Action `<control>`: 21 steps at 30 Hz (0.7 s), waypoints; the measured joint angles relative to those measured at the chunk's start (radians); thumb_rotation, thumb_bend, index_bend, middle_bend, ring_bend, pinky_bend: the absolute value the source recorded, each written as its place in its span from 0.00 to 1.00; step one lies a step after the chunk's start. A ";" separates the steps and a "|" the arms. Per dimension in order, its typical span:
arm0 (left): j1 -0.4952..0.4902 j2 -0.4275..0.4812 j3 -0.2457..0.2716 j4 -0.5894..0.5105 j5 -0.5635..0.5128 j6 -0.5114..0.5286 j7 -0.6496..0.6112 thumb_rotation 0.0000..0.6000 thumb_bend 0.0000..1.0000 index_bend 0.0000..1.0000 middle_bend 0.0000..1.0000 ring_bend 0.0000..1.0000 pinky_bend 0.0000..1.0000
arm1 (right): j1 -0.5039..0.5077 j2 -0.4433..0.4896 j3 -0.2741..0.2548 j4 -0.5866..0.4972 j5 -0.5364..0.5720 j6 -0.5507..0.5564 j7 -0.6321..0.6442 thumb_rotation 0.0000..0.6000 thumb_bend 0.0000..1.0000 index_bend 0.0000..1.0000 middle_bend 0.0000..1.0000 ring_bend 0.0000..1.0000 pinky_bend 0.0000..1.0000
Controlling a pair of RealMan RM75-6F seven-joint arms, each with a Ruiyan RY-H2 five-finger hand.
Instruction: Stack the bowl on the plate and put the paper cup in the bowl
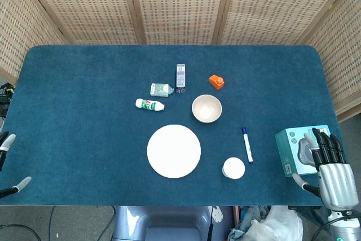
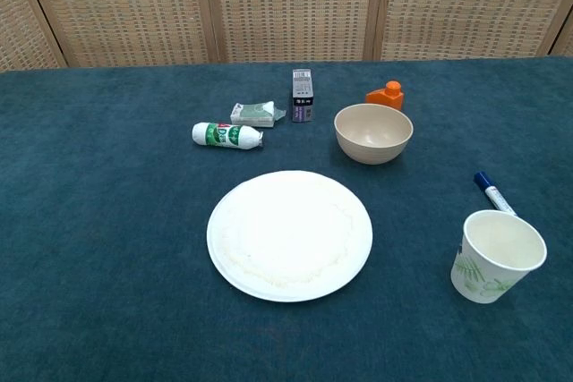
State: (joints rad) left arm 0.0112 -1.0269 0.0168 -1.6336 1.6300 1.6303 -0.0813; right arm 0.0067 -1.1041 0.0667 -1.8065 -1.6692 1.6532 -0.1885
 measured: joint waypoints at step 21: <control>-0.025 -0.014 -0.028 -0.013 -0.070 -0.062 0.056 1.00 0.00 0.00 0.00 0.00 0.00 | 0.303 0.044 0.100 0.067 0.050 -0.419 0.089 1.00 0.00 0.10 0.00 0.00 0.00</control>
State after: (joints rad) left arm -0.0137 -1.0412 -0.0109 -1.6467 1.5601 1.5685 -0.0250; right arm 0.3098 -1.0603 0.1663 -1.7398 -1.6194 1.2340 -0.0992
